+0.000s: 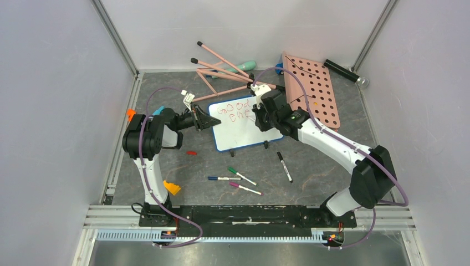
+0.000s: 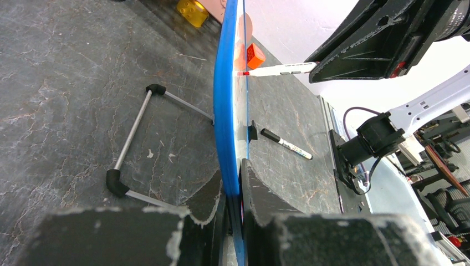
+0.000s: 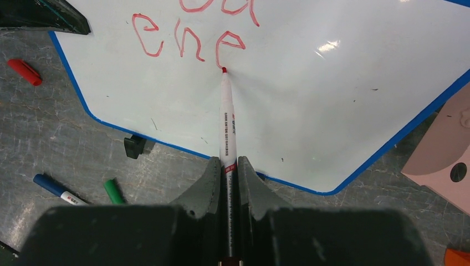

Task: Write a sentence on the whiteboard

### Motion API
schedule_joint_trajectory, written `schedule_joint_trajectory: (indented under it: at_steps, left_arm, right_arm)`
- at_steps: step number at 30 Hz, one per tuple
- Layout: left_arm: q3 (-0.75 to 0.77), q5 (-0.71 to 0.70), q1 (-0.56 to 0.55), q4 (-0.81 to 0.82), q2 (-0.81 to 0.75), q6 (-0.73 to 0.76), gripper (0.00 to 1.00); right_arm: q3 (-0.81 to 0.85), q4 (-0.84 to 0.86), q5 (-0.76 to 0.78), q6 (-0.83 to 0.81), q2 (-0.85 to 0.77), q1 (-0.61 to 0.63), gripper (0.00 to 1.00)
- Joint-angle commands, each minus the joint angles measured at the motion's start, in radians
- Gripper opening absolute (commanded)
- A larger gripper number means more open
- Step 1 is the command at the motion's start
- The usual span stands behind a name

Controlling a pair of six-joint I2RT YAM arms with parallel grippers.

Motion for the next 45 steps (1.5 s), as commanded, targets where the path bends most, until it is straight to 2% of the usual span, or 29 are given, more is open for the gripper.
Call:
schedule_joint_trajectory:
  at_steps: [1, 11, 45]
  left_arm:
    - [0.015, 0.006, 0.009, 0.068, 0.018, 0.086, 0.02]
    - [0.015, 0.006, 0.008, 0.068, 0.018, 0.087, 0.02]
    - [0.016, 0.007, 0.009, 0.068, 0.020, 0.086, 0.02]
  right_arm:
    - [0.012, -0.002, 0.093, -0.002, -0.021, -0.011, 0.00]
    - [0.069, 0.004, 0.011, -0.008, -0.054, -0.012, 0.00]
    - [0.086, -0.011, 0.103, -0.019, 0.003, -0.035, 0.00]
